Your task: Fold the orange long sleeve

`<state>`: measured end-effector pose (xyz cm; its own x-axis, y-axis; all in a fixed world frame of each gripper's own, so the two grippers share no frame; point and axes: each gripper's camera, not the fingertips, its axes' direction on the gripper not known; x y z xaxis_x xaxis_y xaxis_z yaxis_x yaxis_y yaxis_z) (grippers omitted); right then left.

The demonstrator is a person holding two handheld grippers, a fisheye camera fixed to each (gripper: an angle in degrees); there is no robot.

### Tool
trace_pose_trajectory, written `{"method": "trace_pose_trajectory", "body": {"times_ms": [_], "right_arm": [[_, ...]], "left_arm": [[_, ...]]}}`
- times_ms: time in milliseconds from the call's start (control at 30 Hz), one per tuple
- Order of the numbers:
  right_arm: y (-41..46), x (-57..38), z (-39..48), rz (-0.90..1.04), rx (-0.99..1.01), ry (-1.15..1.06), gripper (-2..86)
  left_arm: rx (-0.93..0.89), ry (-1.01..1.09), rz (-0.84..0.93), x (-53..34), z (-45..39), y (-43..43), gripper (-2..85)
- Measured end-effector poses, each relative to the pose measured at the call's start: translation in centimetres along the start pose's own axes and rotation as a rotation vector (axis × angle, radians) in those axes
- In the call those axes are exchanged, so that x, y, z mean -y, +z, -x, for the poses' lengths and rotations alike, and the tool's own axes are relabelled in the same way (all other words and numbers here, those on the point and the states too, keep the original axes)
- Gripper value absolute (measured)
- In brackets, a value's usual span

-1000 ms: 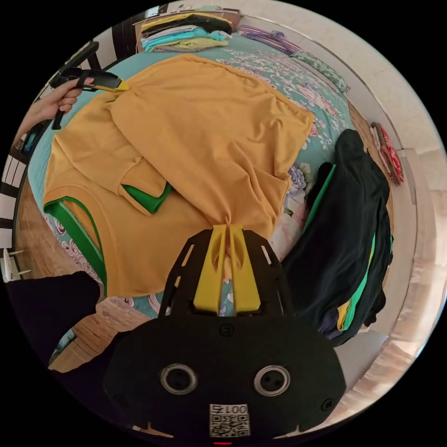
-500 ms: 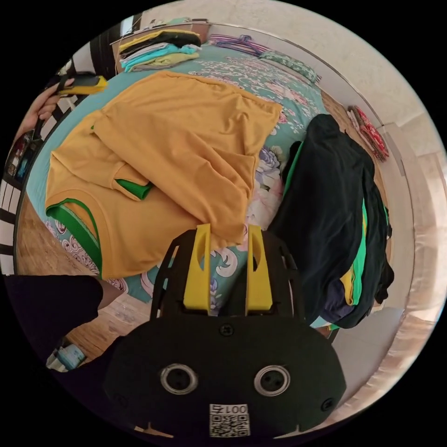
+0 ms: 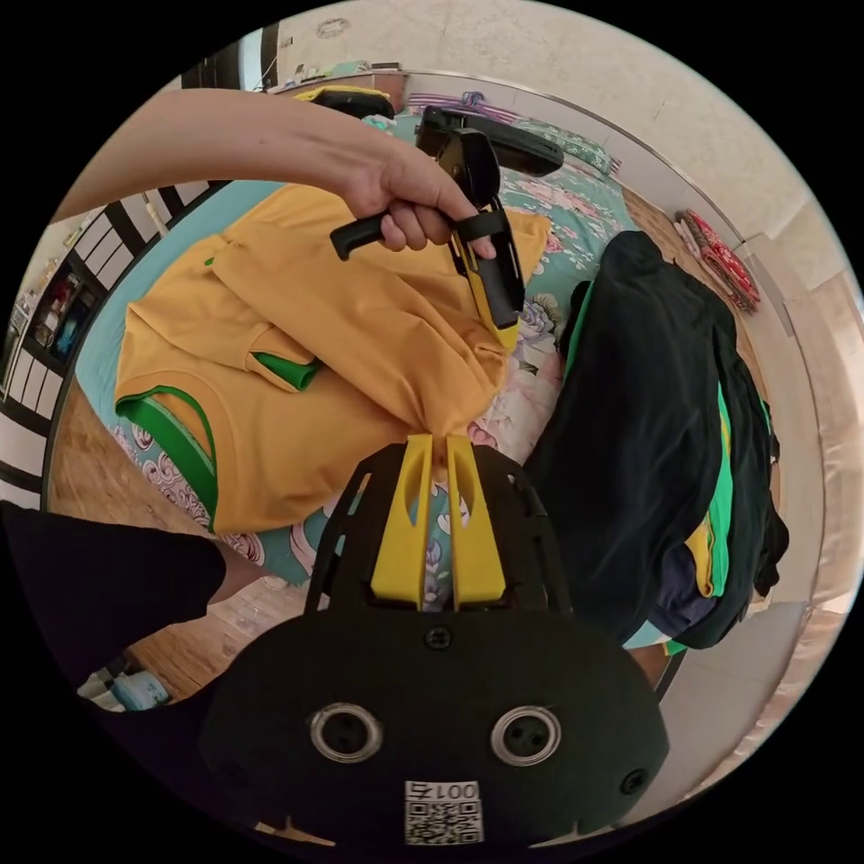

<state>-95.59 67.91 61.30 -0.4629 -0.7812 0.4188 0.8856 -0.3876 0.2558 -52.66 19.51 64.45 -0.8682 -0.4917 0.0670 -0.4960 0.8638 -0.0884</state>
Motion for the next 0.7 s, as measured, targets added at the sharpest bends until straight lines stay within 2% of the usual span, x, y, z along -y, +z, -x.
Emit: {"method": "trace_pose_trajectory", "body": {"times_ms": [200, 500, 633, 700], "right_arm": [[0.3, -2.7, -0.1, -0.028, 0.028, -0.048, 2.1], [2.7, -3.8, -2.3, -0.003, 0.083, 0.013, 4.7], [3.3, -4.1, -3.9, -0.007, 0.113, 0.011, 7.0], [4.5, -3.9, -4.2, 0.031, 0.116, -0.011, 6.6]], "left_arm": [[-0.146, -0.101, -0.157, 1.2, 4.2, -2.1, -0.9], [-0.130, -0.073, -0.096, 4.2, 5.0, -0.9, 0.0], [-0.154, -0.017, -0.074, 4.5, 3.8, -0.9, 5.6], [-0.169, -0.001, -0.049, 4.9, 3.6, -0.4, 5.6]]}}
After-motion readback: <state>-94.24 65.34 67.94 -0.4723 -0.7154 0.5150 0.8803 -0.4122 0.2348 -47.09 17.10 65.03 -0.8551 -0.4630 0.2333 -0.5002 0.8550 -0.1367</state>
